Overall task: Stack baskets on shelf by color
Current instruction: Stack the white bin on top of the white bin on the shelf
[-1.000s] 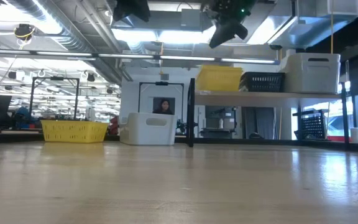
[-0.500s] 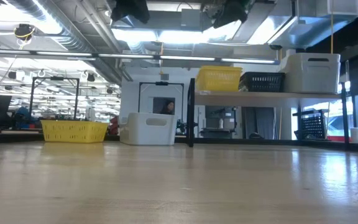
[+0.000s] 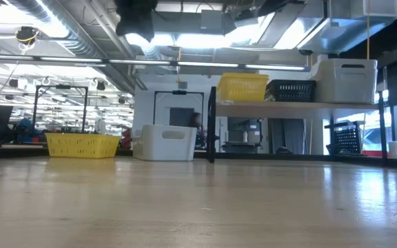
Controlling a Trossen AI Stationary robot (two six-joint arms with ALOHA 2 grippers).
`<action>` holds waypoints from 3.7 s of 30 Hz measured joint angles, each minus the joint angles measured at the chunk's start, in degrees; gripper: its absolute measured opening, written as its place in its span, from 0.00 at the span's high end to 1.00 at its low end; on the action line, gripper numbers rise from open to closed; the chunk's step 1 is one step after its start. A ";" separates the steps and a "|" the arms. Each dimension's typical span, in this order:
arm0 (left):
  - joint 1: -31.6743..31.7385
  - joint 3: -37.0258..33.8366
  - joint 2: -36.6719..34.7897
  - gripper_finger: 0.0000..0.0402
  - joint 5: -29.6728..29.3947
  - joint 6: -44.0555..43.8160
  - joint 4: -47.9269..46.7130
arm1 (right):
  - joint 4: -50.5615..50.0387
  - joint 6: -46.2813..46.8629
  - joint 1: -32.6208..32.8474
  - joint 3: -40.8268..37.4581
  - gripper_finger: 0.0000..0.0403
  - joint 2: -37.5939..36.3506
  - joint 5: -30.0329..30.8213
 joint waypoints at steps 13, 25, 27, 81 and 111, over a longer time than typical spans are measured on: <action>-0.61 -22.81 0.04 0.84 6.73 23.40 17.59 | -4.26 0.02 3.12 0.00 0.78 -0.33 -0.19; -0.70 -35.00 0.04 0.84 5.05 23.95 32.40 | -4.26 0.04 3.10 0.00 0.78 -0.33 -0.12; -0.94 -36.55 0.04 0.84 3.96 24.97 34.18 | -4.26 0.04 3.09 0.00 0.78 -0.33 -0.12; -3.60 -42.47 8.41 0.89 -0.23 30.45 44.40 | -5.64 0.11 3.06 -0.02 0.78 -0.31 -0.12; -29.28 -33.64 8.20 1.00 15.93 37.82 30.10 | -5.88 3.29 3.06 -0.07 0.78 -1.47 3.14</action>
